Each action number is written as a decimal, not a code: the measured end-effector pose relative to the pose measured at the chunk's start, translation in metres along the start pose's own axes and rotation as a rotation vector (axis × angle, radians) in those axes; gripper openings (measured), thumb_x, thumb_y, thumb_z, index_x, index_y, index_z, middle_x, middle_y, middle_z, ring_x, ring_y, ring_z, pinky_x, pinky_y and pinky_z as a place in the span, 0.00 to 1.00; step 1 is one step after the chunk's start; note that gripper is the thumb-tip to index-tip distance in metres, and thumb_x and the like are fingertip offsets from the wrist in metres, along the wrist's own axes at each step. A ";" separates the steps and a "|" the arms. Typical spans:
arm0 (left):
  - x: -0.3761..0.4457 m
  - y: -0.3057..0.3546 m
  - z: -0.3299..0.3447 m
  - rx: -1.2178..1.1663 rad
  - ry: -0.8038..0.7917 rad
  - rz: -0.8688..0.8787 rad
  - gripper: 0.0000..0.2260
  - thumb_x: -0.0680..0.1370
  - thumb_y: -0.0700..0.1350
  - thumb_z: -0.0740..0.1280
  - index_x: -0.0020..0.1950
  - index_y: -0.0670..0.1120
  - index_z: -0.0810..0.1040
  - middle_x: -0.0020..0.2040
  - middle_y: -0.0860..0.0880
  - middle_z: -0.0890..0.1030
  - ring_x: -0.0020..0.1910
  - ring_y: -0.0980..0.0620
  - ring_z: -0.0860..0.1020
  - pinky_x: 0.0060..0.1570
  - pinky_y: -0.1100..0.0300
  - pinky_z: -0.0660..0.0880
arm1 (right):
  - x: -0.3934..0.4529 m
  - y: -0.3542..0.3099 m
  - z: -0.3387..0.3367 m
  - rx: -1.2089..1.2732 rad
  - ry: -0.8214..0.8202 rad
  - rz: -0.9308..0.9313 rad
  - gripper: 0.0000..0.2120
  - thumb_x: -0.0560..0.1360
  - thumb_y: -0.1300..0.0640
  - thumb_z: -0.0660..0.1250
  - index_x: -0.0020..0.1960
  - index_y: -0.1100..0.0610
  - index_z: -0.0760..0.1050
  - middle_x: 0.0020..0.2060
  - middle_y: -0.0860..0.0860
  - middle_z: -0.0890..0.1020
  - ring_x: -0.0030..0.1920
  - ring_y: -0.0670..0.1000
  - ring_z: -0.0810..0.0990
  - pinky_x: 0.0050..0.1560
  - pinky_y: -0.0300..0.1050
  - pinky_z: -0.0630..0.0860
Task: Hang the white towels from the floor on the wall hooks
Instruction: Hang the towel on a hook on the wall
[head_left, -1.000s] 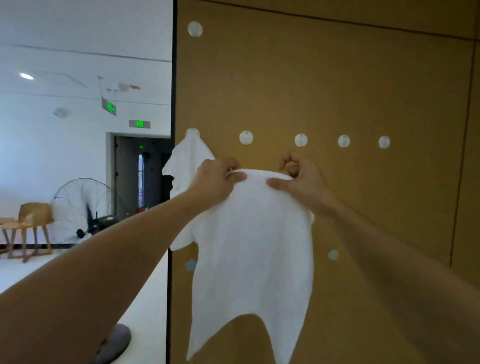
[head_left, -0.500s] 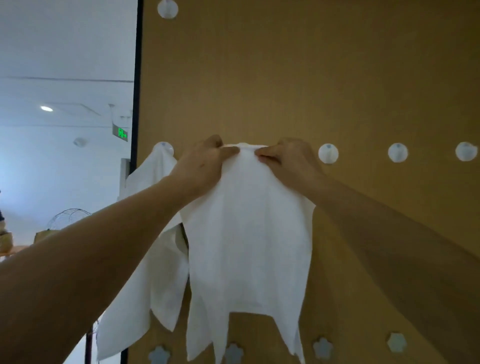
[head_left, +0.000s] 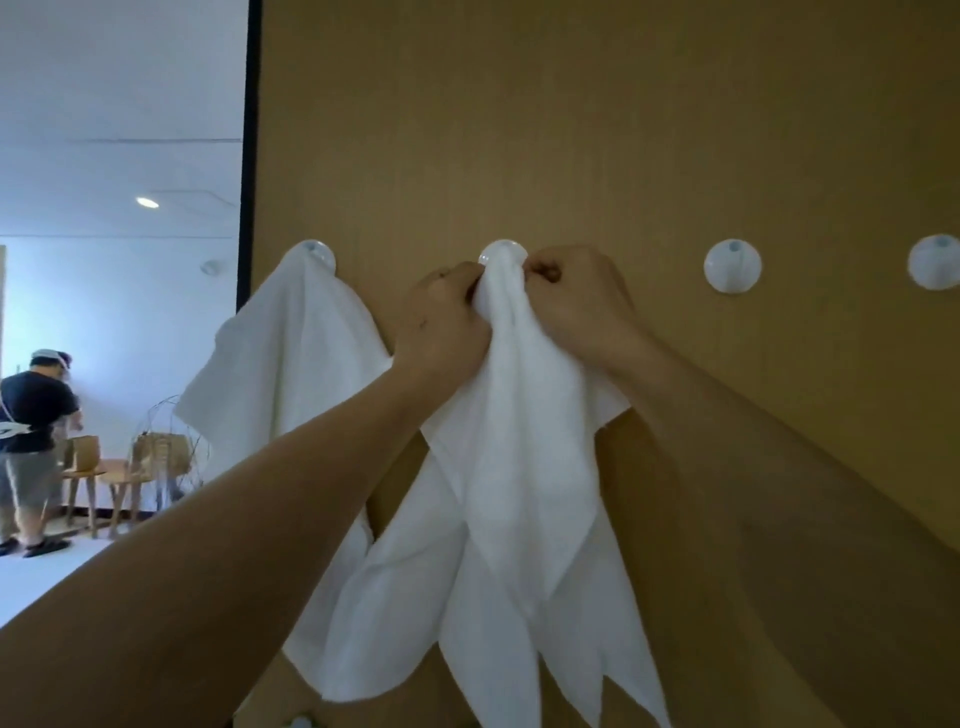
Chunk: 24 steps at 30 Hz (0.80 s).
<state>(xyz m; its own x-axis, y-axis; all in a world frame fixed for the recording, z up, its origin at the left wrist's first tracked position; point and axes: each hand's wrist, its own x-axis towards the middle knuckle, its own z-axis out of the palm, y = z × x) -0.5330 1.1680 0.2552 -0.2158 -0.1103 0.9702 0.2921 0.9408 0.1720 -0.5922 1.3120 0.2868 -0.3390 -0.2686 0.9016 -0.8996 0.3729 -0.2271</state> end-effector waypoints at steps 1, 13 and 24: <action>-0.001 0.000 0.001 -0.017 -0.011 -0.016 0.08 0.78 0.41 0.59 0.43 0.43 0.77 0.37 0.49 0.78 0.36 0.52 0.73 0.36 0.59 0.65 | -0.005 -0.002 0.004 0.024 -0.003 0.012 0.17 0.77 0.49 0.58 0.36 0.57 0.75 0.29 0.48 0.76 0.29 0.46 0.72 0.32 0.45 0.67; -0.049 -0.002 -0.007 -0.099 0.000 0.039 0.11 0.81 0.48 0.59 0.46 0.45 0.77 0.39 0.53 0.75 0.41 0.57 0.73 0.41 0.64 0.72 | -0.078 -0.019 0.044 -0.296 0.336 0.012 0.16 0.82 0.49 0.59 0.46 0.59 0.78 0.46 0.52 0.76 0.46 0.51 0.72 0.48 0.48 0.70; -0.105 -0.013 -0.061 -0.278 -0.206 -0.004 0.14 0.83 0.46 0.56 0.48 0.43 0.80 0.40 0.48 0.82 0.36 0.53 0.77 0.41 0.57 0.73 | -0.152 -0.074 0.045 -0.408 0.003 0.369 0.13 0.82 0.57 0.57 0.44 0.60 0.75 0.43 0.57 0.80 0.42 0.55 0.77 0.41 0.46 0.69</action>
<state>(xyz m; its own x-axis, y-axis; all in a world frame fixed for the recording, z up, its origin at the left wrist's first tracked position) -0.4576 1.1481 0.1617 -0.3926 -0.0203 0.9195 0.5272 0.8142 0.2431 -0.4870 1.2853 0.1503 -0.6108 -0.0528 0.7900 -0.5413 0.7561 -0.3679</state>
